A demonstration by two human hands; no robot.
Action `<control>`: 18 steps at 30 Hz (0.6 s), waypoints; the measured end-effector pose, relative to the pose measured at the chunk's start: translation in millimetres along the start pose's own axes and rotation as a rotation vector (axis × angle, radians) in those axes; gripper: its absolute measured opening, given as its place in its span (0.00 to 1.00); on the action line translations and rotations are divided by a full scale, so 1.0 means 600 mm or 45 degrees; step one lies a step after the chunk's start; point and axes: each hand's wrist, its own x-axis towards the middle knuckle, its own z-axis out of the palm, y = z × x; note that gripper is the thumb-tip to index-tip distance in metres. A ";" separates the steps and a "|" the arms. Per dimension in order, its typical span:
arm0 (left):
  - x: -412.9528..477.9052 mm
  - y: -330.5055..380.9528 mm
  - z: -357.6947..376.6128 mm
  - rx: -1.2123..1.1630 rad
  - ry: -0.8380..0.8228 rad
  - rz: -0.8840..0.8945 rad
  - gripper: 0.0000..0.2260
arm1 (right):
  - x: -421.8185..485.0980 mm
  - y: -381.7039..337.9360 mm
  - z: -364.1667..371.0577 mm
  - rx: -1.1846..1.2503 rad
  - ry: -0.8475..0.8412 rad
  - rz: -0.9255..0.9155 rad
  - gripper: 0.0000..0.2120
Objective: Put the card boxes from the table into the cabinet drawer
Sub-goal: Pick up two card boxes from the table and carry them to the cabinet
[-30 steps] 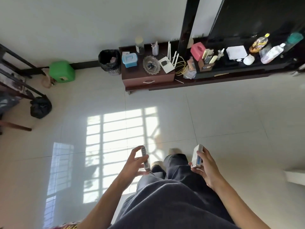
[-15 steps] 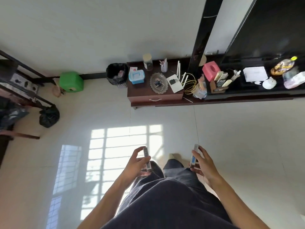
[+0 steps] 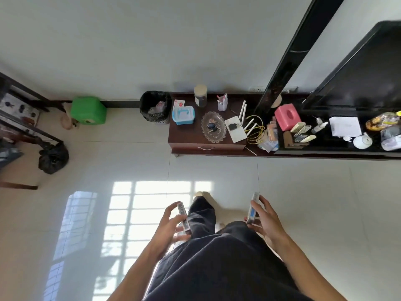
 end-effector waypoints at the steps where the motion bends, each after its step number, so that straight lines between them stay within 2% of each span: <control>1: 0.014 0.023 -0.001 -0.010 -0.028 -0.007 0.22 | 0.009 -0.016 0.006 0.015 0.010 -0.013 0.21; 10: 0.119 0.209 0.048 0.096 -0.163 0.004 0.25 | 0.080 -0.121 0.040 0.232 0.003 0.045 0.21; 13: 0.153 0.243 0.072 0.090 -0.171 -0.008 0.22 | 0.110 -0.153 0.042 0.304 -0.033 0.082 0.20; 18: 0.185 0.272 0.104 0.119 -0.116 -0.086 0.26 | 0.175 -0.208 0.031 0.308 -0.068 0.158 0.15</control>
